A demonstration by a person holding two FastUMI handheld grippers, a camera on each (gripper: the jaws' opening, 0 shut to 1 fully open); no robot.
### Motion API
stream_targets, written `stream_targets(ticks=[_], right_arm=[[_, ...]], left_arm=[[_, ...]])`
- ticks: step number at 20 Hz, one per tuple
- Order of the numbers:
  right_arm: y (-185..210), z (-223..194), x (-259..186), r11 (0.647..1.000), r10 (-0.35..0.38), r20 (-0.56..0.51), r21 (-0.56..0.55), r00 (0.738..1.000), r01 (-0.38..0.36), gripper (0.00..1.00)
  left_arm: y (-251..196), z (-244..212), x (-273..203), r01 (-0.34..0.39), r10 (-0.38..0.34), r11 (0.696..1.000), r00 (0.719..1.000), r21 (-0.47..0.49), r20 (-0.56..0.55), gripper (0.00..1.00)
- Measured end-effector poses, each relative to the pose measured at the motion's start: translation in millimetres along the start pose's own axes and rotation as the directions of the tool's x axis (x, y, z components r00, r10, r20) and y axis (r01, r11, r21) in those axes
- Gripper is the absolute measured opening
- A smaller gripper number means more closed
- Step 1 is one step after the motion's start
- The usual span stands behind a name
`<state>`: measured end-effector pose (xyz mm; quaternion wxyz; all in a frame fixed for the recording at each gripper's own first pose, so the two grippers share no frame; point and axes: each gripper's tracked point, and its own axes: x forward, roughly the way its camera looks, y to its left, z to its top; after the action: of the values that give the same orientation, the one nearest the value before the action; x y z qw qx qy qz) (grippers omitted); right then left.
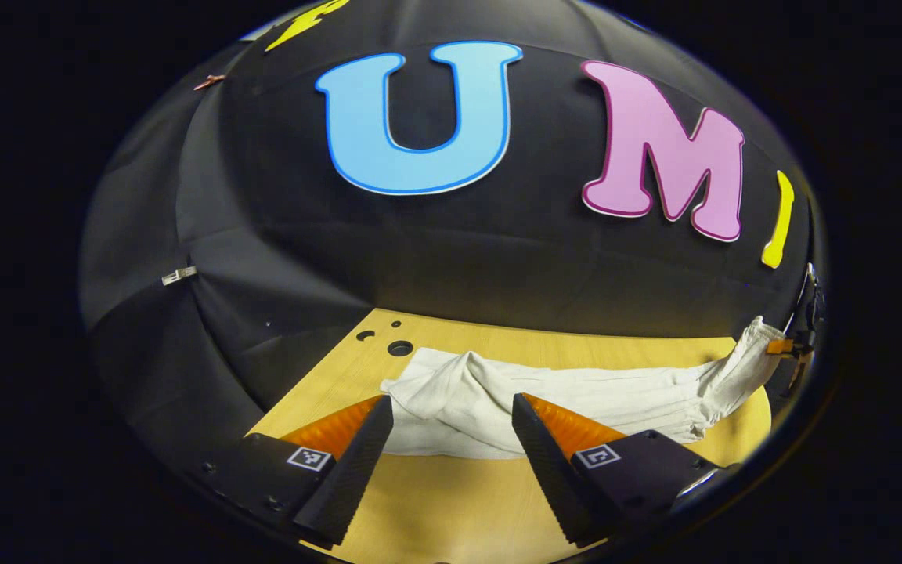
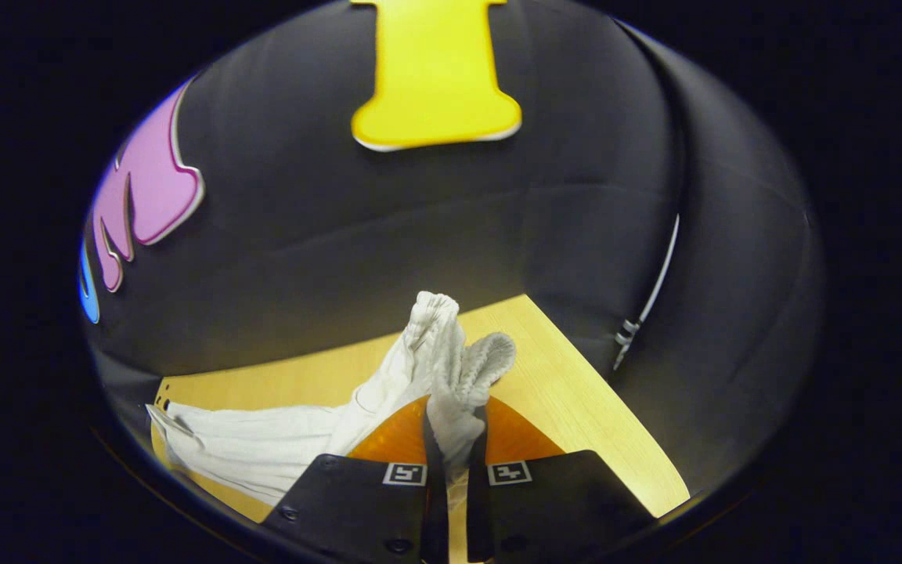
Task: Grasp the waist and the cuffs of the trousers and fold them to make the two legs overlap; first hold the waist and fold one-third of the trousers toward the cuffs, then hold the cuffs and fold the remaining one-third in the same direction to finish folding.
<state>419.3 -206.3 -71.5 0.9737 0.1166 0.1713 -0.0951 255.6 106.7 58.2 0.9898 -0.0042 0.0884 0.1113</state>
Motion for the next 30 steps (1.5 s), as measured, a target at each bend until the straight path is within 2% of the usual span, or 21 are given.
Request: stream_targets(ticks=[3, 8, 10, 16, 17, 18, 21, 23, 25, 28, 29, 30], right_arm=[[50, 16, -18, 0.998, 0.061, 0.033, -0.028, 0.998, -0.060, 0.13], [126, -7, -31, 0.994, 0.095, 0.040, -0.064, 0.995, -0.092, 0.13], [179, -38, -36, 0.988, 0.135, 0.027, -0.075, 0.990, -0.133, 0.13], [244, -122, -34, 0.985, 0.153, -0.091, -0.060, 0.984, -0.159, 0.14], [252, -139, -36, 0.985, 0.149, -0.120, -0.068, 0.982, -0.157, 0.17], [256, -151, -36, 0.985, 0.148, -0.140, -0.069, 0.979, -0.159, 0.17], [264, -174, -40, 0.982, 0.150, -0.179, -0.084, 0.972, -0.167, 0.25], [265, -184, -43, 0.979, 0.155, -0.198, -0.103, 0.968, -0.178, 0.31], [266, -194, -47, 0.972, 0.168, -0.225, -0.122, 0.960, -0.199, 0.32], [273, -200, -66, 0.956, 0.217, -0.239, -0.144, 0.946, -0.256, 0.53], [274, -200, -74, 0.951, 0.226, -0.237, -0.155, 0.945, -0.267, 0.54], [273, -200, -79, 0.947, 0.231, -0.237, -0.166, 0.944, -0.273, 0.62]], left_arm=[[33, -12, 4, -0.016, 0.015, 1.000, 1.000, -0.027, -0.016, 0.97], [85, -38, 26, 0.032, -0.036, 0.996, 0.998, -0.080, -0.043, 0.97], [118, -56, 45, 0.030, -0.038, 0.987, 0.998, -0.159, -0.053, 0.97], [146, -81, 93, 0.028, -0.060, 0.937, 0.995, -0.349, -0.081, 0.96], [149, -79, 109, 0.026, -0.061, 0.920, 0.995, -0.390, -0.077, 0.96], [148, -79, 118, 0.024, -0.062, 0.911, 0.995, -0.411, -0.079, 0.96], [146, -76, 142, 0.020, -0.065, 0.888, 0.994, -0.460, -0.082, 0.96], [142, -76, 156, 0.015, -0.065, 0.884, 0.994, -0.467, -0.092, 0.96], [139, -78, 173, -0.002, -0.052, 0.887, 0.993, -0.462, -0.106, 0.96], [131, -81, 198, -0.009, -0.050, 0.895, 0.991, -0.446, -0.122, 0.96], [126, -83, 203, -0.007, -0.056, 0.896, 0.990, -0.443, -0.128, 0.96], [122, -85, 207, -0.008, -0.058, 0.898, 0.989, -0.440, -0.137, 0.96]])
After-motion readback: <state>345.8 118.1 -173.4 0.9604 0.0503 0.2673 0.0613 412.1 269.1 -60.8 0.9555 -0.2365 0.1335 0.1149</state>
